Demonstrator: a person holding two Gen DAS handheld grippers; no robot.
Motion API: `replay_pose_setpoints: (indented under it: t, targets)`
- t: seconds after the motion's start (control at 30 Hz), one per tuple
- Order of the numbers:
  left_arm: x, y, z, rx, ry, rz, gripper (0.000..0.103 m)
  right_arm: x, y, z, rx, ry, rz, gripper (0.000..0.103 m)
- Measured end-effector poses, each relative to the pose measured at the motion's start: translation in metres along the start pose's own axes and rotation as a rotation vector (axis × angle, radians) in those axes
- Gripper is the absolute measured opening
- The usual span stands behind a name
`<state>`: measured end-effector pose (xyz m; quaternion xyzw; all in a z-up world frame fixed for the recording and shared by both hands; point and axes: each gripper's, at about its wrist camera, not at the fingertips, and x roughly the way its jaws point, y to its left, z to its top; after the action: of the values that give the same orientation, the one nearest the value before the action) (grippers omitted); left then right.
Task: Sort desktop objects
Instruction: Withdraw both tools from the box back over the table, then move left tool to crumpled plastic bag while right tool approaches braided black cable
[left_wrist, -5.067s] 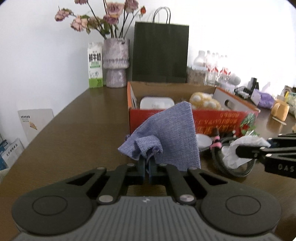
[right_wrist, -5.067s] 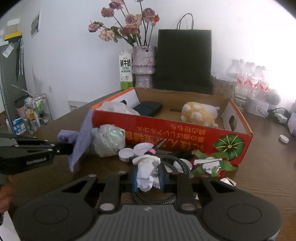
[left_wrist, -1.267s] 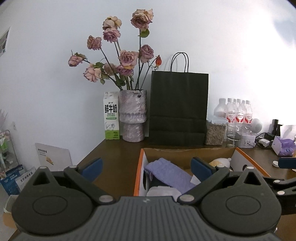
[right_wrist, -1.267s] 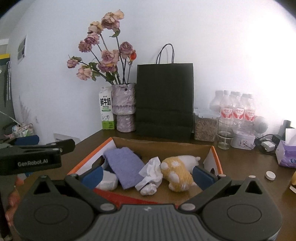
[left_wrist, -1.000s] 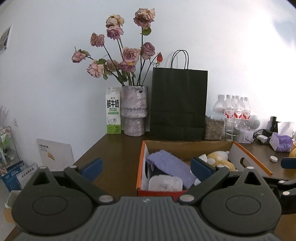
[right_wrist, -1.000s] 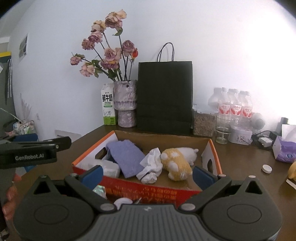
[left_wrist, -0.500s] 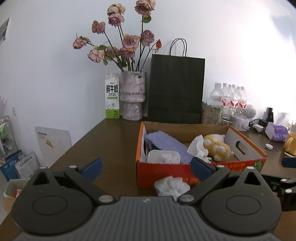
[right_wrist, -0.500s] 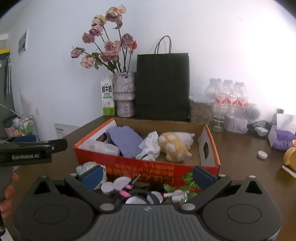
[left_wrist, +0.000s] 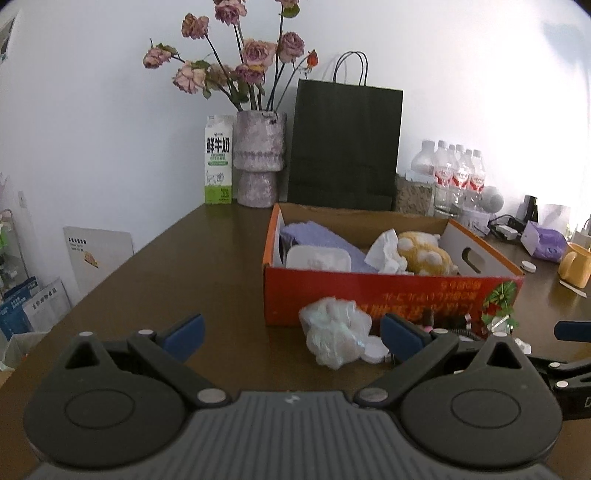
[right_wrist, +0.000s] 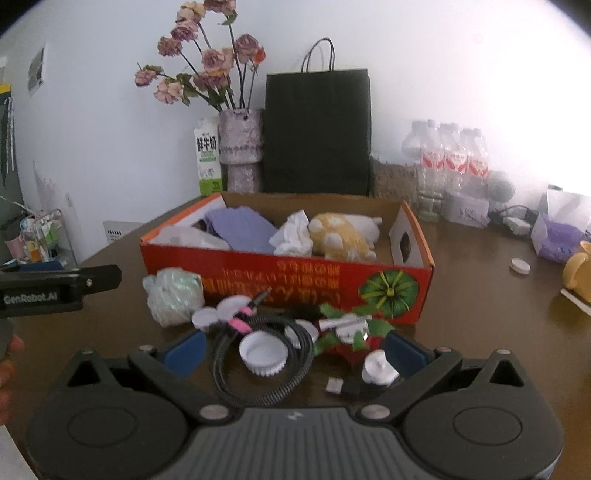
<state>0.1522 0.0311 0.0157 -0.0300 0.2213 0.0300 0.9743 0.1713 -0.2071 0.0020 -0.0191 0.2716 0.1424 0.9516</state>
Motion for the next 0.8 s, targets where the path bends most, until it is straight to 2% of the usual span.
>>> replay_pose_setpoints:
  t: [0.47, 0.8]
  targets:
    - [0.009, -0.001, -0.015, 0.011, 0.056, -0.018, 0.103, 0.008, -0.007, -0.024, 0.004, 0.063, -0.024, 0.103]
    - [0.015, 0.002, -0.016, 0.014, 0.066, -0.009, 0.103, 0.025, 0.005, -0.021, -0.034, 0.086, 0.005, 0.103]
